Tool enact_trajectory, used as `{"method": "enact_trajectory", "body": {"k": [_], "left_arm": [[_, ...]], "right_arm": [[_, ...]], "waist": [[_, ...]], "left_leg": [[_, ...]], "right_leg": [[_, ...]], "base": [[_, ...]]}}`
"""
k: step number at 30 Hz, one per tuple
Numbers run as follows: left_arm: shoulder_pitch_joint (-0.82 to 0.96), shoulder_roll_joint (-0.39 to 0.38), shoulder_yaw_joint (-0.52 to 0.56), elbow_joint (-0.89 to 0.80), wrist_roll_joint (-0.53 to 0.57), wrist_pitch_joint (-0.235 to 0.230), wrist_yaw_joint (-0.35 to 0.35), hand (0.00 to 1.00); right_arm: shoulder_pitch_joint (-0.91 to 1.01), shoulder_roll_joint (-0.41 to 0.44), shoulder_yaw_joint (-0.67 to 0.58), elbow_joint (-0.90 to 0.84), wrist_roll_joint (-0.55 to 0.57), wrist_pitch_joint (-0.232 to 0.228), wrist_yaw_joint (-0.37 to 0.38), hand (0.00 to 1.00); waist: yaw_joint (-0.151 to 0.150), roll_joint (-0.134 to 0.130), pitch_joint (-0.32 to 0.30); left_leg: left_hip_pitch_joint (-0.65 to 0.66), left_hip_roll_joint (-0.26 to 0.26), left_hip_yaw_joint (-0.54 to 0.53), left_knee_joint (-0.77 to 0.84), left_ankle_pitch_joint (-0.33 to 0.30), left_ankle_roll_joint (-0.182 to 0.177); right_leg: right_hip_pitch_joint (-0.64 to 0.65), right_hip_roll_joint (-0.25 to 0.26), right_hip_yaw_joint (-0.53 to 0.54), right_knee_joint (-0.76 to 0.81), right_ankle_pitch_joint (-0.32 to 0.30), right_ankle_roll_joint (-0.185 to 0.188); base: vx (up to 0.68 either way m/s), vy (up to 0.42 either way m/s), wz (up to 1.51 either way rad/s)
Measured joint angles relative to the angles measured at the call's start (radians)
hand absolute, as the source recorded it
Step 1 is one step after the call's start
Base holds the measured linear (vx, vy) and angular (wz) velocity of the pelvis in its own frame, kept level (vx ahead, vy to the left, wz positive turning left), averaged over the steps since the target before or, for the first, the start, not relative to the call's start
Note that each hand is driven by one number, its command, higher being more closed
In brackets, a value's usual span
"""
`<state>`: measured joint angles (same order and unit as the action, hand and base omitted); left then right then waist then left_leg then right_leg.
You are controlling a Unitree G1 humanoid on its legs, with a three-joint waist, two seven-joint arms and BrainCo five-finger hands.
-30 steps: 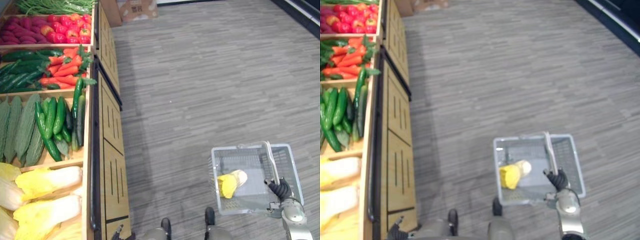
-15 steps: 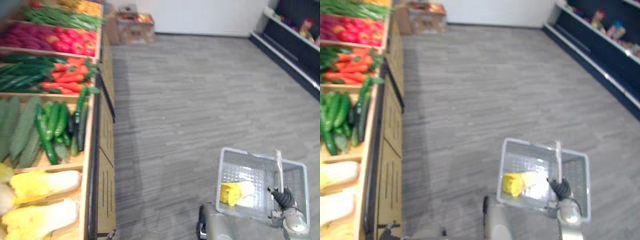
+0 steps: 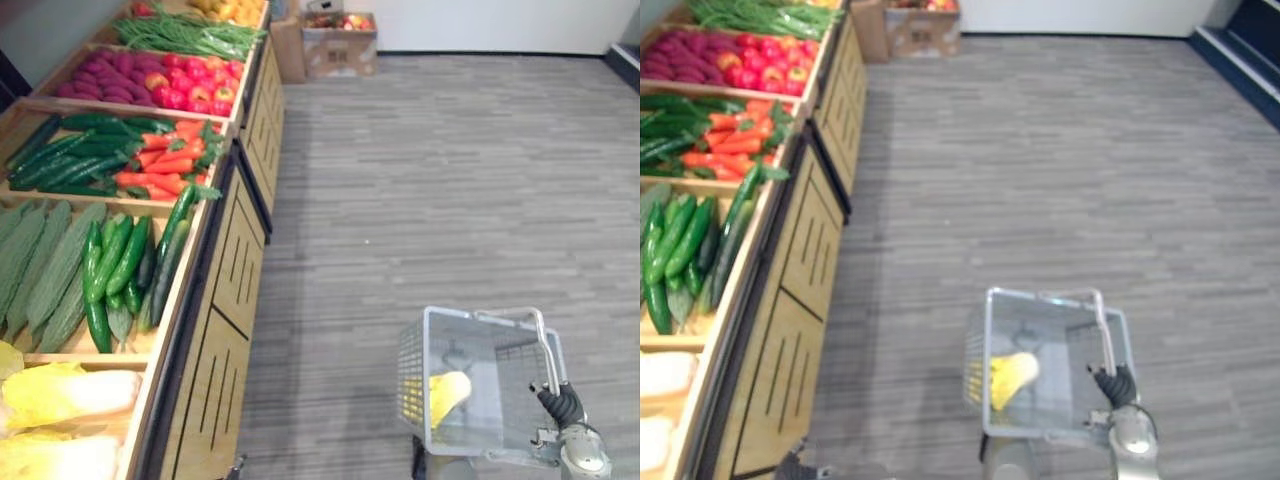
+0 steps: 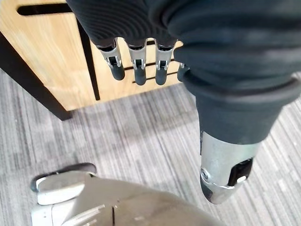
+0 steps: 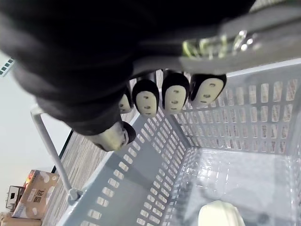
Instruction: Pick vegetable in the basket
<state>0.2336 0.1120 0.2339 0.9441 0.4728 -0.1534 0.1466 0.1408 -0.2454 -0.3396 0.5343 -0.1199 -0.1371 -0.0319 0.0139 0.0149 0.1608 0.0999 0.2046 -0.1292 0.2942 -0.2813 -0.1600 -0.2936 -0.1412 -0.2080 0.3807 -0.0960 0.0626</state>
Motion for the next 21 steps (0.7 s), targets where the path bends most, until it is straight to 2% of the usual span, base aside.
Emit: {"method": "enact_trajectory", "body": {"k": [1,2,3,4,5,6,7,8,10,13,14,16,17,18,19,20,21], "left_arm": [[0.004,0.001,0.004,0.004,-0.007,0.003,0.005,0.0],[0.004,0.002,0.008,0.004,-0.025,0.003,0.006,0.0],[0.003,0.006,0.009,0.001,-0.041,0.003,0.007,0.0],[0.004,0.009,0.009,0.001,-0.041,0.005,0.007,0.0],[0.006,0.01,0.008,0.001,-0.041,0.006,0.007,0.0],[0.009,0.012,0.009,0.001,-0.042,0.007,0.008,0.0],[0.007,0.014,0.008,0.0,-0.049,0.009,0.009,0.0],[0.008,0.015,0.007,0.0,-0.057,0.009,0.008,0.0],[0.008,0.014,0.011,0.0,-0.068,0.01,0.008,0.0],[0.01,0.009,0.02,0.002,-0.067,0.011,0.008,0.0],[0.011,0.005,0.019,0.003,-0.066,0.012,0.008,0.0],[0.014,-0.004,0.018,0.011,-0.064,0.012,0.007,0.0],[0.019,-0.013,0.018,0.013,-0.063,0.012,0.007,0.0],[0.035,-0.028,0.018,0.015,-0.06,0.013,0.006,0.0],[0.038,-0.032,0.018,0.024,-0.06,0.015,0.006,0.0],[0.042,-0.032,0.018,0.033,-0.06,0.016,0.007,0.0],[0.038,-0.027,0.018,0.032,-0.06,0.019,0.007,0.0]], "right_arm": [[-0.003,-0.001,0.0,0.012,0.001,0.0,0.0,1.0],[0.0,-0.001,0.0,0.016,0.001,0.0,0.0,1.0],[0.0,-0.001,0.0,0.025,0.003,0.0,-0.001,1.0],[0.0,-0.002,0.0,0.033,0.005,0.0,-0.002,1.0],[0.001,-0.002,0.0,0.034,0.005,0.0,-0.002,1.0],[0.007,-0.005,0.0,0.034,0.006,0.0,-0.003,1.0],[0.015,-0.016,-0.007,0.036,0.006,0.0,-0.007,1.0],[0.017,-0.02,-0.009,0.035,0.008,0.0,-0.011,1.0],[0.012,-0.022,-0.052,0.039,0.022,0.0,-0.027,1.0],[-0.022,-0.027,-0.08,0.052,0.044,0.0,-0.052,1.0],[-0.037,-0.031,-0.084,0.063,0.044,0.0,-0.056,1.0],[-0.049,-0.034,-0.075,0.065,0.043,0.0,-0.062,1.0],[-0.048,-0.04,-0.064,0.065,0.043,0.0,-0.064,1.0],[-0.045,-0.049,-0.046,0.068,0.042,0.0,-0.069,1.0],[-0.045,-0.045,-0.032,0.072,0.042,0.0,-0.069,1.0],[-0.036,-0.037,-0.001,0.071,0.041,0.0,-0.067,1.0],[-0.036,-0.025,0.01,0.071,0.039,0.0,-0.065,1.0]], "waist": [[-0.012,-0.01,-0.009],[-0.012,-0.014,-0.012],[-0.011,-0.017,-0.013],[-0.009,-0.019,-0.011],[-0.006,-0.02,-0.009],[0.008,-0.04,0.002],[0.021,-0.039,0.002],[0.018,-0.039,0.002],[0.016,-0.038,0.003],[0.017,-0.036,0.004],[0.016,-0.033,0.006],[0.018,-0.018,0.012],[0.018,-0.001,0.016],[0.028,0.026,0.013],[0.037,0.03,0.012],[0.047,0.019,0.009],[0.047,0.003,0.009]], "left_leg": [[-0.051,0.001,-0.03,0.08,0.019,0.012],[-0.08,0.0,-0.045,0.129,0.036,0.019],[-0.13,0.001,-0.051,0.227,0.084,0.024],[-0.18,0.007,-0.038,0.328,0.165,0.042],[-0.202,0.015,-0.023,0.377,0.22,0.051],[-0.234,0.028,0.014,0.459,0.297,0.073],[-0.261,0.043,0.056,0.514,0.241,0.077],[-0.278,0.047,0.079,0.521,0.211,0.083],[-0.315,0.068,0.175,0.383,0.167,0.08],[-0.324,0.044,0.17,0.107,0.171,0.071],[-0.324,0.024,0.145,-0.018,0.183,0.056],[-0.323,-0.006,0.137,-0.166,0.202,0.042],[-0.32,-0.011,0.147,-0.205,0.203,0.043],[-0.305,-0.009,0.145,-0.223,0.235,0.034],[-0.297,-0.008,0.153,-0.219,0.267,0.026],[-0.283,-0.023,0.176,-0.206,0.28,0.033],[-0.279,-0.046,0.188,-0.186,0.265,0.041]], "right_leg": [[0.002,-0.001,-0.026,0.016,-0.033,-0.013],[0.005,-0.002,-0.039,0.022,-0.047,-0.02],[0.028,0.001,-0.065,0.02,-0.061,-0.031],[0.067,0.009,-0.081,0.002,-0.072,-0.043],[0.095,0.015,-0.088,-0.015,-0.076,-0.049],[0.149,0.017,-0.094,-0.045,-0.083,-0.061],[0.189,0.015,-0.103,-0.066,-0.092,-0.075],[0.206,0.012,-0.112,-0.077,-0.095,-0.08],[0.256,0.007,-0.139,-0.119,-0.097,-0.082],[0.263,0.004,-0.144,-0.132,-0.11,-0.088],[0.263,0.003,-0.143,-0.133,-0.115,-0.082],[0.271,0.006,-0.135,-0.133,-0.126,-0.065],[0.282,0.013,-0.134,-0.133,-0.132,-0.05],[0.291,0.03,-0.113,-0.131,-0.141,-0.029],[0.301,0.03,-0.097,-0.136,-0.139,-0.023],[0.322,0.014,-0.075,-0.163,-0.134,0.001],[0.335,-0.007,-0.064,-0.191,-0.126,0.018]], "base": [[0.21,-0.379,0.59],[0.16,-0.289,0.61],[0.16,-0.282,0.54],[0.16,-0.279,0.47],[0.16,-0.266,0.3],[0.19,-0.272,0.15],[0.19,-0.253,0.16],[0.16,-0.182,0.27],[0.14,-0.108,0.33],[0.12,-0.014,0.09],[0.09,0.063,-0.03],[0.16,0.178,-0.09],[0.23,0.273,-0.3],[0.19,0.219,-0.4],[0.3,0.309,-0.51],[0.27,0.241,-0.35],[0.34,0.264,-0.24]]}}
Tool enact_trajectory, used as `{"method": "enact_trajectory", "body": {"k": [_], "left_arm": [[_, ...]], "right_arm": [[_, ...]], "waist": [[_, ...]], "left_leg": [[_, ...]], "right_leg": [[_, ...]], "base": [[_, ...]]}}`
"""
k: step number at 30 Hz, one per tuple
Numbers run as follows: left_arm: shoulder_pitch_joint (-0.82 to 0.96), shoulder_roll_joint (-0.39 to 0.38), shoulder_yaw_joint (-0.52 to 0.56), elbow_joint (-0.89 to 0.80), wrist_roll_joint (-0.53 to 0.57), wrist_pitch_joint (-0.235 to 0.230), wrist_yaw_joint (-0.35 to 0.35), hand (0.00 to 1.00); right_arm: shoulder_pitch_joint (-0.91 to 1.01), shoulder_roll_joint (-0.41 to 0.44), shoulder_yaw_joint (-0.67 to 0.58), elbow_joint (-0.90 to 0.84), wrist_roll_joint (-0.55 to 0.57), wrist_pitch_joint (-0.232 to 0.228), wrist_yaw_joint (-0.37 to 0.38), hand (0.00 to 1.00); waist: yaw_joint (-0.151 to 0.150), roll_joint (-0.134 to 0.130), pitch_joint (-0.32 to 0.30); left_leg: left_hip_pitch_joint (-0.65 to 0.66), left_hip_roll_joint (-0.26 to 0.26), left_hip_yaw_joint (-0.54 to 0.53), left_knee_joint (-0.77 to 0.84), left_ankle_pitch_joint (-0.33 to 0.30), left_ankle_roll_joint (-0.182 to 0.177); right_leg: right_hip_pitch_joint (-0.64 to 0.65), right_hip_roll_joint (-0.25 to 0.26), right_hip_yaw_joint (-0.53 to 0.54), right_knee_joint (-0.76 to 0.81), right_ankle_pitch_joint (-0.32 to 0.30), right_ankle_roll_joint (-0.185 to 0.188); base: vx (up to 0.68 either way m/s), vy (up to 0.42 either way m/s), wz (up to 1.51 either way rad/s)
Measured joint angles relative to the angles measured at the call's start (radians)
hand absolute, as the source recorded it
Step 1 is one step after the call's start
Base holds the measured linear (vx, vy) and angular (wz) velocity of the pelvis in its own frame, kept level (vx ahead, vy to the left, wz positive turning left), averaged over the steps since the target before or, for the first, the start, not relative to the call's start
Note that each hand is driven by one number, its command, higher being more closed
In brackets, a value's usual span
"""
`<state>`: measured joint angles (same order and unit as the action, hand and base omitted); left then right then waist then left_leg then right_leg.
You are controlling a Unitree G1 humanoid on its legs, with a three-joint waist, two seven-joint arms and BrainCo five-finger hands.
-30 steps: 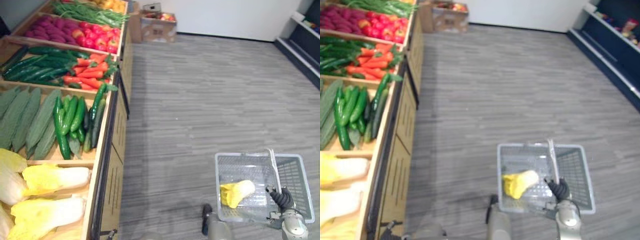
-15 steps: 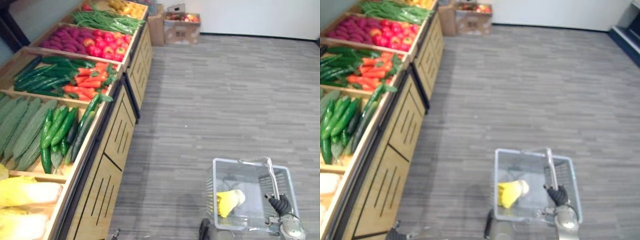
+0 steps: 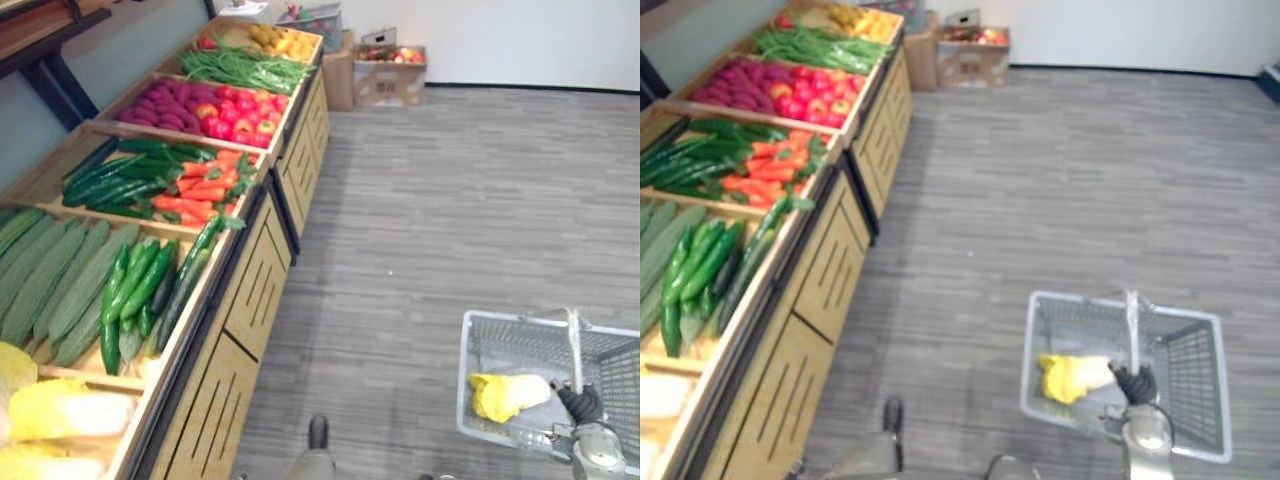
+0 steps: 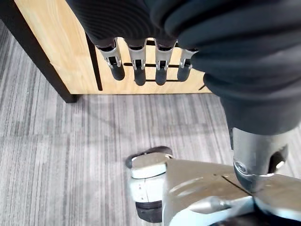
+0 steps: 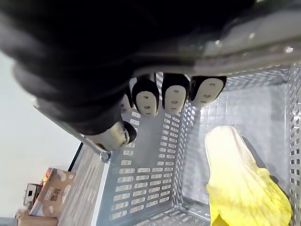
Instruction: Pick vegetable in the basket
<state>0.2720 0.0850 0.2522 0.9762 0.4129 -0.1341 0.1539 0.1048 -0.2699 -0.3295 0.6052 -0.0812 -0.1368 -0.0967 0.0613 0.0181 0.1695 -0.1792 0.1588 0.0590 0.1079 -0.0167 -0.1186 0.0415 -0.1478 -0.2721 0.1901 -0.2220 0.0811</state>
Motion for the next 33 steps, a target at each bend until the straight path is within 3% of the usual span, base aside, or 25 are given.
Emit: {"method": "enact_trajectory", "body": {"k": [3,6,8,9,10,11,12,13,14,15,17,20,22,23,26,27,28,29,32,33], "left_arm": [[-0.009,0.005,0.0,0.0,0.001,0.007,-0.001,0.0],[-0.01,0.005,-0.01,-0.001,0.003,0.007,-0.001,0.0],[-0.009,0.004,-0.013,0.0,0.003,0.007,-0.003,0.0],[-0.006,0.009,-0.019,0.0,0.003,0.008,-0.004,0.0],[-0.001,0.031,-0.036,-0.001,0.003,0.007,-0.005,0.0],[0.003,0.046,-0.044,-0.001,0.003,0.007,-0.006,0.0],[0.011,0.069,-0.058,-0.002,0.003,0.008,-0.009,0.0],[0.017,0.074,-0.06,-0.005,0.002,0.01,-0.01,0.0],[0.017,0.073,-0.06,-0.011,0.002,0.012,-0.009,0.0],[0.013,0.075,-0.058,-0.027,0.002,0.013,-0.008,0.0],[0.004,0.082,-0.05,-0.033,0.002,0.013,-0.006,0.0],[-0.002,0.072,-0.042,-0.039,0.001,0.012,-0.006,0.0],[-0.016,0.067,-0.026,-0.04,-0.001,0.012,-0.004,0.0],[-0.017,0.067,-0.009,-0.039,-0.001,0.012,-0.003,0.0],[-0.003,0.077,0.015,-0.039,-0.005,0.013,-0.001,0.0],[-0.015,0.066,0.035,-0.028,-0.008,0.016,0.003,0.0],[-0.018,0.036,0.038,-0.029,-0.009,0.011,0.003,0.0],[-0.019,0.024,0.038,-0.029,-0.011,0.009,0.004,0.0],[-0.027,-0.007,0.049,-0.031,-0.02,0.009,0.02,0.0],[-0.031,-0.001,0.048,-0.033,-0.02,0.009,0.023,0.0]], "right_arm": [[-0.011,0.006,0.028,0.0,-0.003,0.0,0.018,1.0],[-0.016,0.01,0.047,0.0,-0.03,0.0,0.021,1.0],[-0.015,0.018,0.056,0.001,-0.036,0.0,0.021,1.0],[-0.012,0.031,0.057,0.001,-0.037,0.0,0.022,1.0],[-0.006,0.05,0.059,0.001,-0.037,0.001,0.022,1.0],[0.0,0.06,0.062,0.001,-0.037,0.001,0.023,1.0],[0.007,0.075,0.065,0.001,-0.038,0.003,0.029,1.0],[0.012,0.078,0.064,-0.002,-0.038,0.003,0.035,1.0],[0.01,0.08,0.061,-0.004,-0.038,0.003,0.035,1.0],[0.01,0.081,0.059,-0.01,-0.038,0.003,0.035,1.0],[0.005,0.081,0.056,-0.01,-0.038,0.002,0.035,1.0],[-0.004,0.081,0.052,-0.012,-0.038,0.001,0.035,1.0],[-0.005,0.081,0.032,-0.011,-0.038,0.001,0.035,1.0],[-0.004,0.082,0.019,-0.01,-0.038,0.002,0.035,1.0],[0.006,0.092,0.015,-0.006,-0.037,0.002,0.035,1.0],[0.006,0.083,0.002,0.002,-0.037,0.003,0.035,1.0],[-0.013,0.078,-0.016,0.019,-0.037,0.006,0.034,1.0],[-0.03,0.078,-0.015,0.027,-0.037,0.006,0.035,1.0],[-0.046,0.072,-0.015,0.04,-0.036,0.006,0.038,1.0],[-0.032,0.062,-0.014,0.041,-0.034,0.006,0.038,1.0]], "waist": [[0.008,-0.023,-0.001],[0.015,-0.033,0.001],[0.02,-0.026,-0.002],[0.018,-0.031,-0.001],[0.013,-0.052,0.004],[0.008,-0.065,0.006],[-0.002,-0.078,0.011],[-0.007,-0.063,0.013],[-0.008,-0.067,0.014],[-0.01,-0.075,0.016],[-0.024,-0.073,0.018],[-0.029,-0.066,0.017],[-0.029,-0.057,0.022],[-0.027,-0.054,0.024],[-0.03,-0.082,0.012],[-0.032,-0.064,0.01],[-0.029,-0.019,-0.001],[-0.031,-0.012,0.001],[-0.032,-0.009,0.003],[-0.031,-0.025,0.013]], "left_leg": [[-0.014,-0.042,0.043,0.059,-0.038,0.036],[-0.01,-0.074,0.076,0.131,-0.115,0.056],[0.007,-0.076,0.094,0.139,-0.164,0.061],[0.031,-0.078,0.1,0.136,-0.185,0.076],[0.064,-0.086,0.101,0.139,-0.208,0.085],[0.084,-0.093,0.098,0.14,-0.219,0.088],[0.131,-0.105,0.091,0.137,-0.235,0.095],[0.172,-0.097,0.078,0.123,-0.25,0.114],[0.186,-0.096,0.072,0.119,-0.255,0.123],[0.205,-0.094,0.062,0.113,-0.256,0.124],[0.243,-0.09,0.041,0.091,-0.255,0.124],[0.281,-0.074,0.029,0.082,-0.252,0.118],[0.3,-0.057,-0.003,0.064,-0.255,0.094],[0.323,-0.032,-0.031,0.052,-0.273,0.052],[0.349,-0.016,-0.069,0.05,-0.304,-0.007],[0.36,0.024,-0.094,0.053,-0.327,-0.044],[0.34,0.084,-0.105,0.083,-0.31,-0.072],[0.321,0.1,-0.107,0.114,-0.29,-0.083],[0.17,0.121,-0.185,0.385,-0.119,-0.03],[0.12,0.132,-0.18,0.498,-0.023,0.003]], "right_leg": [[0.019,-0.038,0.037,-0.062,0.035,0.048],[0.036,-0.076,0.093,-0.07,0.05,0.067],[-0.017,-0.086,0.131,0.05,0.05,0.069],[-0.085,-0.098,0.161,0.217,0.052,0.072],[-0.166,-0.12,0.205,0.416,0.09,0.117],[-0.197,-0.125,0.23,0.501,0.126,0.117],[-0.24,-0.125,0.272,0.626,0.245,0.117],[-0.278,-0.112,0.294,0.715,0.34,0.125],[-0.297,-0.106,0.294,0.759,0.301,0.112],[-0.338,-0.101,0.273,0.795,0.199,0.079],[-0.356,-0.097,0.185,0.699,0.11,0.041],[-0.352,-0.069,0.147,0.341,0.103,0.033],[-0.353,-0.069,0.17,0.155,0.124,0.046],[-0.353,-0.076,0.185,0.028,0.171,0.046],[-0.351,-0.096,0.182,0.007,0.216,0.036],[-0.362,-0.082,0.159,0.077,0.28,0.086],[-0.387,-0.038,0.116,0.137,0.232,0.044],[-0.394,-0.027,0.108,0.167,0.21,0.034],[-0.343,-0.009,0.034,0.205,0.132,-0.025],[-0.28,-0.005,0.004,0.186,0.11,-0.041]], "base": [[0.26,0.157,-0.27],[0.25,0.164,-0.31],[0.24,0.196,-0.28],[0.21,0.165,-0.12],[0.23,0.155,0.02],[0.25,0.112,0.24],[0.32,0.118,0.27],[0.33,0.112,0.24],[0.27,0.07,0.26],[0.2,0.033,0.3],[0.28,-0.003,0.42],[0.36,-0.092,0.36],[0.43,-0.263,0.59],[0.31,-0.222,0.61],[0.37,-0.356,0.55],[0.41,-0.47,0.47],[0.47,-0.545,0.37],[0.44,-0.516,0.17],[0.38,-0.464,0.46],[0.28,-0.354,0.61]]}}
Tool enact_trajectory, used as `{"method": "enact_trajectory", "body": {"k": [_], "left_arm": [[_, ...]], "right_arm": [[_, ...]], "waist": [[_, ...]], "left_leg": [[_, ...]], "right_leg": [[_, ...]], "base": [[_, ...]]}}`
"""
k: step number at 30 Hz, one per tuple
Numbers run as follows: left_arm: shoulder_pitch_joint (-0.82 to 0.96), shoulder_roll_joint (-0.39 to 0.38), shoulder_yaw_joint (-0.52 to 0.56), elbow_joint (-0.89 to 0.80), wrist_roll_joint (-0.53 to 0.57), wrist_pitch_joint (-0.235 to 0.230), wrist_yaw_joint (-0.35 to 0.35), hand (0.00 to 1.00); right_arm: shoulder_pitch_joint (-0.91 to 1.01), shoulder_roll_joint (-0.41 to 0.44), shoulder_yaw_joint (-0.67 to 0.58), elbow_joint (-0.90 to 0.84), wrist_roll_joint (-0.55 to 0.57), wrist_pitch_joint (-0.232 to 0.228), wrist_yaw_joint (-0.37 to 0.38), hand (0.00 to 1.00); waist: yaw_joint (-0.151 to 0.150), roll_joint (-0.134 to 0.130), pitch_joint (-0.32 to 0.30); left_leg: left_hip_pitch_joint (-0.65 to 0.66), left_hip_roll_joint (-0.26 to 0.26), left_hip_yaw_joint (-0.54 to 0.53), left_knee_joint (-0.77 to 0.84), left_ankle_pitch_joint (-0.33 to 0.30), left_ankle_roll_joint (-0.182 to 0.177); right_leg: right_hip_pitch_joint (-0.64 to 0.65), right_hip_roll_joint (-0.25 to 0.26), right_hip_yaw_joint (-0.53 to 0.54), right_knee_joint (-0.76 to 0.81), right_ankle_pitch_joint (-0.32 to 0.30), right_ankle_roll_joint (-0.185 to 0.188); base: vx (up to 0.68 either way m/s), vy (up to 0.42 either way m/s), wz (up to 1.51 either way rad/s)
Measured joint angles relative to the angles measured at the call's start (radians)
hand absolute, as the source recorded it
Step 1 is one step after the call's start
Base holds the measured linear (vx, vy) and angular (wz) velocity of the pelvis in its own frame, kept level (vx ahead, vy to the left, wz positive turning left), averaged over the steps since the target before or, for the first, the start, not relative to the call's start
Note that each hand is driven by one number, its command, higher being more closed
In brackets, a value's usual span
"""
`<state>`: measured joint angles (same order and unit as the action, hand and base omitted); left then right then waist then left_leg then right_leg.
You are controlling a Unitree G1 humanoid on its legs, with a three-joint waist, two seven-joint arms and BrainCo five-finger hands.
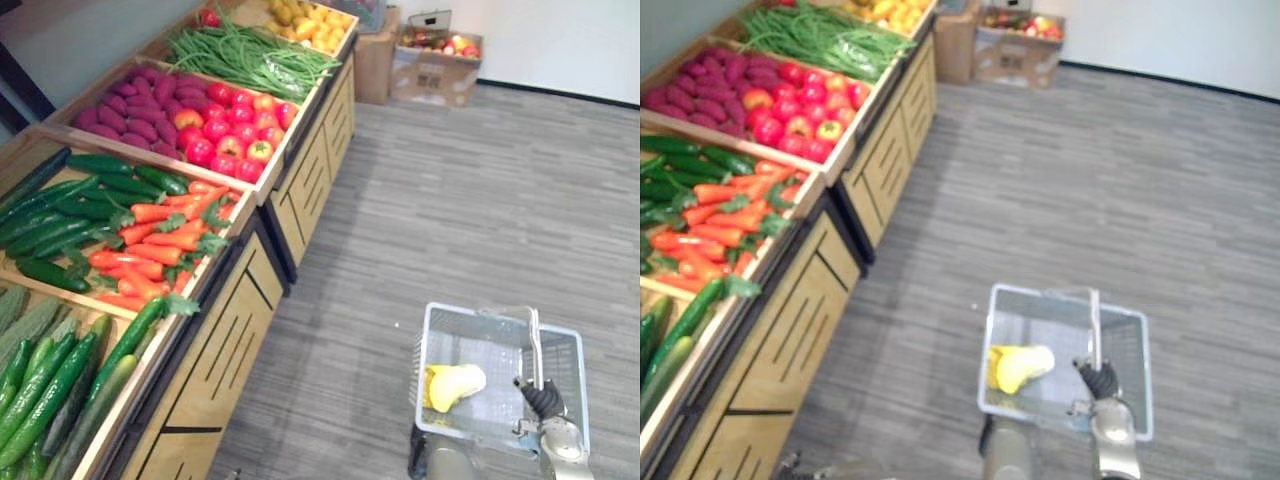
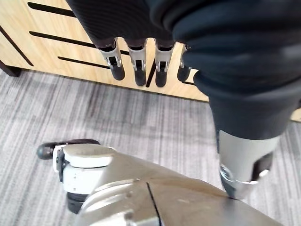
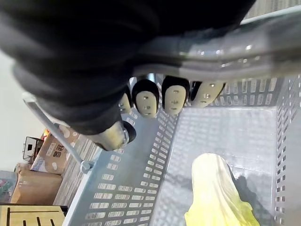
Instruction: Pick vegetable in the basket
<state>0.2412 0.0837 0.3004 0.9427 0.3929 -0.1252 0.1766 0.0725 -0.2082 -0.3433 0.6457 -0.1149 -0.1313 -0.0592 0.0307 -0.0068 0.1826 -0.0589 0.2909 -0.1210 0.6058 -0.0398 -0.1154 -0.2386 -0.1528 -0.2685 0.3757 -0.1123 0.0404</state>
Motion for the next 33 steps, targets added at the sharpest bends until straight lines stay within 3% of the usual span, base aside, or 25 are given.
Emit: {"method": "enact_trajectory", "body": {"k": [1,4,6,8,11,12,15,18,20,22,23,24,25,26,27,28,31,33], "left_arm": [[0.0,-0.002,-0.001,0.0,0.0,-0.002,0.003,0.0],[0.0,-0.002,-0.022,-0.005,0.0,-0.002,0.005,0.0],[0.002,-0.005,-0.033,-0.004,0.0,-0.001,0.004,0.0],[0.003,-0.005,-0.044,-0.004,0.0,0.001,0.004,0.0],[0.002,-0.006,-0.062,-0.005,0.002,0.003,0.001,0.0],[0.0,-0.005,-0.062,-0.001,0.002,0.005,-0.003,0.0],[-0.01,0.0,-0.061,-0.007,0.005,0.004,-0.004,0.0],[-0.01,-0.001,-0.061,-0.006,0.005,0.005,-0.008,0.0],[-0.006,-0.003,-0.063,-0.004,0.005,0.005,-0.01,0.0],[0.002,0.0,-0.063,0.003,0.005,0.006,-0.012,0.0],[0.019,0.022,-0.07,-0.002,0.002,0.006,-0.016,0.0],[0.03,0.04,-0.068,-0.008,0.002,0.007,-0.024,0.0],[0.03,0.044,-0.065,-0.012,0.0,0.008,-0.025,0.0],[0.033,0.045,-0.057,-0.035,-0.008,0.01,-0.025,0.0],[0.031,0.05,-0.054,-0.046,-0.039,0.011,-0.024,0.0],[0.026,0.052,-0.034,-0.046,-0.052,0.013,-0.023,0.0],[0.017,0.03,0.026,-0.047,-0.077,0.018,-0.023,0.0],[0.007,0.017,0.054,-0.052,-0.078,0.018,-0.021,0.0]], "right_arm": [[0.001,-0.015,0.0,0.0,0.005,0.0,-0.002,1.0],[0.008,-0.037,0.002,0.001,0.006,-0.002,-0.004,1.0],[0.009,-0.044,-0.005,0.018,0.008,-0.002,-0.019,1.0],[0.006,-0.045,-0.016,0.03,0.009,-0.004,-0.024,1.0],[0.016,-0.048,-0.042,0.031,0.007,-0.004,-0.024,1.0],[0.025,-0.046,-0.048,0.038,0.007,-0.001,-0.026,1.0],[0.039,-0.03,-0.044,0.037,0.006,0.0,-0.025,1.0],[0.038,-0.03,-0.037,0.039,-0.004,0.003,-0.023,1.0],[0.036,-0.028,-0.028,0.04,-0.005,0.003,-0.022,1.0],[0.029,-0.022,-0.026,0.058,-0.005,0.003,-0.022,1.0],[0.035,-0.01,-0.015,0.073,-0.005,0.007,-0.021,1.0],[0.035,-0.006,-0.013,0.077,-0.005,0.019,-0.022,1.0],[0.036,-0.006,-0.019,0.078,-0.004,0.021,-0.023,1.0],[0.04,-0.002,-0.043,0.084,-0.004,0.022,-0.025,1.0],[0.043,-0.001,-0.056,0.093,-0.004,0.022,-0.025,1.0],[0.047,-0.001,-0.067,0.099,-0.004,0.022,-0.024,1.0],[0.061,-0.002,-0.13,0.106,-0.003,0.018,-0.024,1.0],[0.076,-0.001,-0.174,0.106,-0.001,0.018,-0.025,1.0]], "waist": [[0.002,0.0,0.001],[0.012,0.003,0.004],[0.012,0.004,0.006],[0.015,0.006,0.011],[0.011,0.018,0.016],[0.025,0.029,0.015],[0.025,-0.003,0.015],[0.027,-0.009,0.016],[0.034,-0.012,0.018],[0.035,-0.001,0.017],[0.034,-0.028,0.004],[0.03,-0.048,-0.004],[0.024,-0.049,-0.004],[0.012,-0.036,-0.005],[0.004,-0.043,-0.005],[0.002,-0.048,-0.009],[0.003,-0.046,-0.012],[0.007,-0.04,-0.019]], "left_leg": [[-0.045,0.01,0.033,0.105,-0.018,0.017],[-0.114,0.002,0.137,0.196,-0.089,0.041],[-0.169,-0.057,0.18,0.149,-0.16,0.033],[-0.193,-0.089,0.224,0.022,-0.168,0.03],[-0.192,-0.131,0.306,-0.261,-0.097,0.028],[-0.167,-0.14,0.337,-0.349,0.004,0.066],[-0.139,-0.199,0.356,-0.417,0.017,0.091],[-0.129,-0.237,0.388,-0.4,-0.016,0.13],[-0.116,-0.24,0.394,-0.362,-0.077,0.133],[-0.083,-0.233,0.393,-0.327,-0.15,0.136],[-0.039,-0.248,0.377,-0.317,-0.187,0.143],[-0.012,-0.263,0.334,-0.316,-0.198,0.155],[0.0,-0.272,0.306,-0.318,-0.2,0.157],[0.034,-0.266,0.236,-0.328,-0.198,0.161],[0.048,-0.266,0.177,-0.339,-0.2,0.164],[0.06,-0.265,0.134,-0.349,-0.199,0.164],[0.109,-0.264,-0.01,-0.383,-0.197,0.16],[0.114,-0.256,-0.1,-0.39,-0.199,0.154]], "right_leg": [[0.056,0.007,-0.016,-0.028,-0.02,-0.016],[0.134,0.023,-0.032,-0.073,-0.051,-0.035],[0.178,0.027,-0.035,-0.096,-0.069,-0.032],[0.193,0.024,-0.033,-0.104,-0.077,-0.026],[0.207,0.018,-0.033,-0.106,-0.092,0.004],[0.218,0.021,-0.023,-0.109,-0.095,0.035],[0.261,-0.014,-0.027,-0.21,-0.06,0.084],[0.296,-0.052,-0.026,-0.254,-0.039,0.111],[0.303,-0.064,-0.02,-0.211,-0.046,0.128],[0.254,-0.092,0.0,-0.001,-0.062,0.153],[0.141,-0.146,0.048,0.309,0.0,0.191],[0.076,-0.156,0.097,0.462,0.142,0.184],[0.063,-0.151,0.111,0.505,0.222,0.188],[0.025,-0.128,0.141,0.59,0.288,0.216],[-0.003,-0.098,0.139,0.627,0.136,0.199],[-0.011,-0.08,0.128,0.601,0.07,0.173],[-0.031,-0.028,0.119,0.377,-0.022,0.09],[-0.038,-0.011,0.187,0.186,-0.027,0.079]], "base": [[0.25,-0.329,0.5],[0.2,-0.212,0.19],[0.17,-0.118,0.11],[0.14,-0.014,-0.07],[0.19,0.11,-0.1],[0.25,0.147,-0.11],[0.27,0.14,0.05],[0.27,0.117,0.01],[0.24,0.105,-0.11],[0.18,0.119,0.0],[0.27,0.14,0.51],[0.3,0.126,0.78],[0.36,0.058,1.2],[0.38,0.01,1.47],[0.39,-0.022,1.7],[0.25,-0.067,1.43],[0.35,-0.149,1.44],[0.35,-0.264,1.61]]}}
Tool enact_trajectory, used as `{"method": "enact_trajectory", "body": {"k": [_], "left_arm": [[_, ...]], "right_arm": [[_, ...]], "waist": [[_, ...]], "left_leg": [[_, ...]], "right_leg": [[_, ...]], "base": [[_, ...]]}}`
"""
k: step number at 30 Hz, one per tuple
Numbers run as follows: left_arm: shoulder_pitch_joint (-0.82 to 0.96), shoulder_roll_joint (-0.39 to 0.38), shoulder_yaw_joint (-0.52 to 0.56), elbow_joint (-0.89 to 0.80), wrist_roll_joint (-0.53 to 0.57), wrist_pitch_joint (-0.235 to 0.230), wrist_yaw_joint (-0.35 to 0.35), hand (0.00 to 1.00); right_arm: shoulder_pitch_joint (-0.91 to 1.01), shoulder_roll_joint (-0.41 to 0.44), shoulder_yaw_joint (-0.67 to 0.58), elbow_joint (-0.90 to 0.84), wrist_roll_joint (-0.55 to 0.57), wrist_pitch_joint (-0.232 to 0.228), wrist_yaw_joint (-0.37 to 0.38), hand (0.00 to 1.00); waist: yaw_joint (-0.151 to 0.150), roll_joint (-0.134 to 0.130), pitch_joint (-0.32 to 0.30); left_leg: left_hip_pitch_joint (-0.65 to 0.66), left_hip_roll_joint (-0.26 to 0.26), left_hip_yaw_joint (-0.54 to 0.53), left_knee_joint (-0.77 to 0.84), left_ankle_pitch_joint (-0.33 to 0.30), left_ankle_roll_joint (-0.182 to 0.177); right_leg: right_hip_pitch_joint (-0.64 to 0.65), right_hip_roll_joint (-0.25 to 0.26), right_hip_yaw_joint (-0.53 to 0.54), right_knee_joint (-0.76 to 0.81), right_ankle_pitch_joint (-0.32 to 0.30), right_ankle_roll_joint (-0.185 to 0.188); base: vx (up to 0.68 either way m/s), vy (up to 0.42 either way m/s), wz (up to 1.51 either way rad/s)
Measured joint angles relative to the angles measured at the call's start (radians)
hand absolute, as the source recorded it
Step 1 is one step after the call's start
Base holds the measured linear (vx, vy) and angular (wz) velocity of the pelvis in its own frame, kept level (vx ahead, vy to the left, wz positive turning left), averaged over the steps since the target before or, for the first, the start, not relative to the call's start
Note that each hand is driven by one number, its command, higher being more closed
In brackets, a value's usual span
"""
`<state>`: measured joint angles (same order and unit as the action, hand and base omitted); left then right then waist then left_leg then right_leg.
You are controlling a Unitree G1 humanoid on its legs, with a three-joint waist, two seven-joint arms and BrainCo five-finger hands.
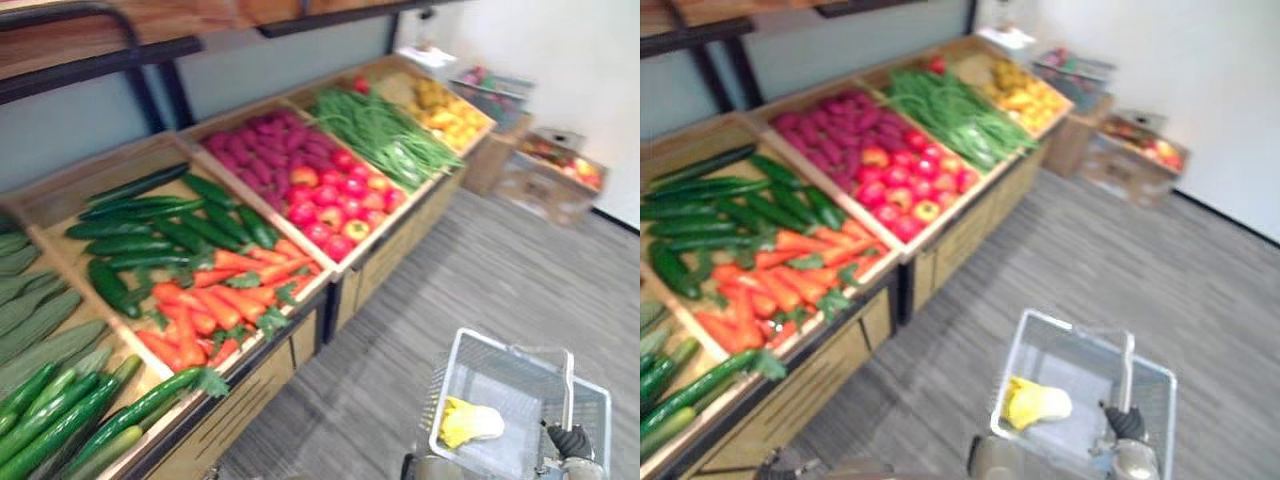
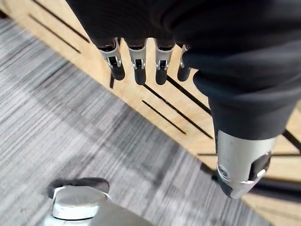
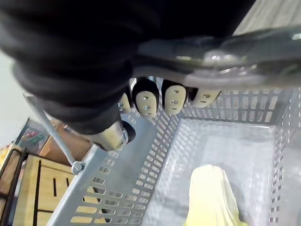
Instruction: Pick vegetable in the basket
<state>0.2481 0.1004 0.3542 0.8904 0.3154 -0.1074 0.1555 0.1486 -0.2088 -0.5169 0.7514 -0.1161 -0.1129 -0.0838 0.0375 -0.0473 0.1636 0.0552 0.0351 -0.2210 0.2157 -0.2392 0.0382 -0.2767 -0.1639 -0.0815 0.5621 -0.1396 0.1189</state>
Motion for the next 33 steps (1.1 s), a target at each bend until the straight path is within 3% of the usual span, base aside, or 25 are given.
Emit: {"method": "enact_trajectory", "body": {"k": [1,4,5,6,7,8,9,11,13,14,16,18,22,28,33], "left_arm": [[-0.018,-0.019,0.027,0.0,0.0,0.0,0.003,0.0],[-0.031,-0.031,0.058,0.0,-0.001,0.0,0.015,0.0],[-0.026,-0.022,0.068,-0.004,-0.014,0.0,0.016,0.0],[-0.025,-0.013,0.071,-0.009,-0.021,0.0,0.016,0.0],[-0.045,-0.047,0.088,0.007,-0.03,0.008,0.019,0.0],[-0.043,-0.08,0.086,0.008,-0.031,0.004,0.017,0.0],[-0.041,-0.091,0.087,0.008,-0.035,0.002,0.018,0.0],[-0.036,-0.111,0.088,0.008,-0.037,0.004,0.018,0.0],[-0.046,-0.111,0.086,0.007,-0.038,0.004,0.019,0.0],[-0.045,-0.111,0.083,0.007,-0.039,0.004,0.021,0.0],[-0.038,-0.109,0.069,0.007,-0.038,0.005,0.026,0.0],[-0.025,-0.106,0.058,0.007,-0.037,0.003,0.031,0.0],[0.001,-0.104,0.055,0.009,-0.038,0.004,0.037,0.0],[-0.013,-0.091,0.053,0.008,-0.038,0.001,0.036,0.0],[-0.018,-0.054,-0.004,0.008,-0.078,-0.008,0.025,0.0]], "right_arm": [[0.012,0.0,-0.04,-0.003,0.004,0.0,-0.001,1.0],[0.032,0.017,-0.085,-0.003,0.01,0.003,-0.002,1.0],[0.043,0.041,-0.11,-0.007,0.013,0.004,-0.003,1.0],[0.055,0.051,-0.115,-0.011,0.017,0.004,-0.003,1.0],[0.045,0.035,-0.137,-0.003,0.018,0.019,-0.005,1.0],[0.036,0.035,-0.151,-0.008,0.019,0.019,-0.007,1.0],[0.028,0.035,-0.15,-0.008,0.02,0.019,-0.007,1.0],[0.003,0.036,-0.151,-0.009,0.041,0.017,-0.008,1.0],[0.0,0.033,-0.155,-0.008,0.052,0.013,-0.017,1.0],[-0.001,0.032,-0.166,-0.005,0.056,0.012,-0.023,1.0],[-0.015,0.024,-0.2,0.03,0.057,0.007,-0.038,1.0],[-0.048,0.017,-0.227,0.088,0.057,0.003,-0.043,1.0],[-0.103,-0.01,-0.229,0.18,0.057,0.003,-0.044,1.0],[-0.111,-0.011,-0.221,0.216,0.056,0.004,-0.044,1.0],[-0.101,0.007,-0.191,0.247,0.055,0.012,-0.044,1.0]], "waist": [[0.007,0.009,-0.004],[0.025,0.008,-0.011],[0.025,-0.023,-0.026],[0.021,-0.048,-0.035],[0.038,-0.001,-0.031],[0.051,0.028,-0.042],[0.053,0.032,-0.041],[0.051,0.038,-0.044],[0.043,0.03,-0.039],[0.041,0.029,-0.039],[0.015,0.028,-0.038],[-0.008,0.03,-0.038],[-0.006,0.047,-0.032],[-0.009,0.083,-0.029],[-0.016,0.076,-0.023]], "left_leg": [[-0.006,0.015,-0.055,0.013,-0.02,-0.028],[-0.039,0.037,-0.143,0.076,-0.068,-0.082],[-0.061,0.044,-0.164,0.101,-0.108,-0.131],[-0.071,0.047,-0.167,0.1,-0.126,-0.157],[-0.089,0.119,-0.194,0.105,-0.141,-0.188],[-0.092,0.171,-0.178,0.09,-0.1,-0.204],[-0.094,0.189,-0.176,0.079,-0.073,-0.214],[-0.14,0.235,-0.148,0.078,0.021,-0.197],[-0.197,0.259,-0.018,0.085,0.125,-0.149],[-0.211,0.276,0.088,0.085,0.155,-0.135],[-0.197,0.304,0.437,0.099,0.181,-0.099],[-0.151,0.287,0.577,0.031,0.194,-0.109],[-0.105,0.25,0.544,-0.094,0.237,-0.16],[-0.09,0.198,0.541,-0.176,0.257,-0.173],[-0.068,0.168,0.535,-0.229,0.269,-0.172]], "right_leg": [[0.001,0.0,0.062,-0.121,0.006,-0.005],[0.014,-0.036,0.098,-0.257,0.057,0.008],[0.041,-0.077,0.071,-0.277,0.098,0.039],[0.052,-0.096,0.044,-0.281,0.099,0.065],[0.052,-0.058,-0.033,-0.227,0.036,0.082],[0.05,-0.024,-0.081,-0.187,-0.007,0.054],[0.051,-0.014,-0.102,-0.165,-0.028,0.04],[0.061,-0.006,-0.193,-0.131,-0.069,-0.008],[0.083,-0.009,-0.265,-0.147,-0.079,-0.03],[0.105,-0.012,-0.3,-0.164,-0.08,-0.045],[0.17,-0.025,-0.378,-0.223,-0.072,-0.063],[0.198,-0.02,-0.406,-0.262,-0.059,-0.059],[0.222,0.001,-0.399,-0.357,-0.001,-0.043],[0.249,-0.006,-0.4,-0.457,0.079,-0.021],[0.246,-0.025,-0.4,-0.457,0.092,-0.013]], "base": [[0.3,-0.299,1.61],[0.28,-0.42,1.54],[0.25,-0.562,1.58],[0.26,-0.719,1.72],[0.17,-0.558,1.18],[0.15,-0.537,0.99],[0.13,-0.486,0.96],[0.09,-0.425,0.99],[0.07,-0.402,1.02],[0.07,-0.365,1.01],[0.06,-0.274,1.0],[0.0,-0.096,0.62],[-0.02,0.051,0.02],[-0.02,0.109,0.06],[-0.03,0.063,0.02]]}}
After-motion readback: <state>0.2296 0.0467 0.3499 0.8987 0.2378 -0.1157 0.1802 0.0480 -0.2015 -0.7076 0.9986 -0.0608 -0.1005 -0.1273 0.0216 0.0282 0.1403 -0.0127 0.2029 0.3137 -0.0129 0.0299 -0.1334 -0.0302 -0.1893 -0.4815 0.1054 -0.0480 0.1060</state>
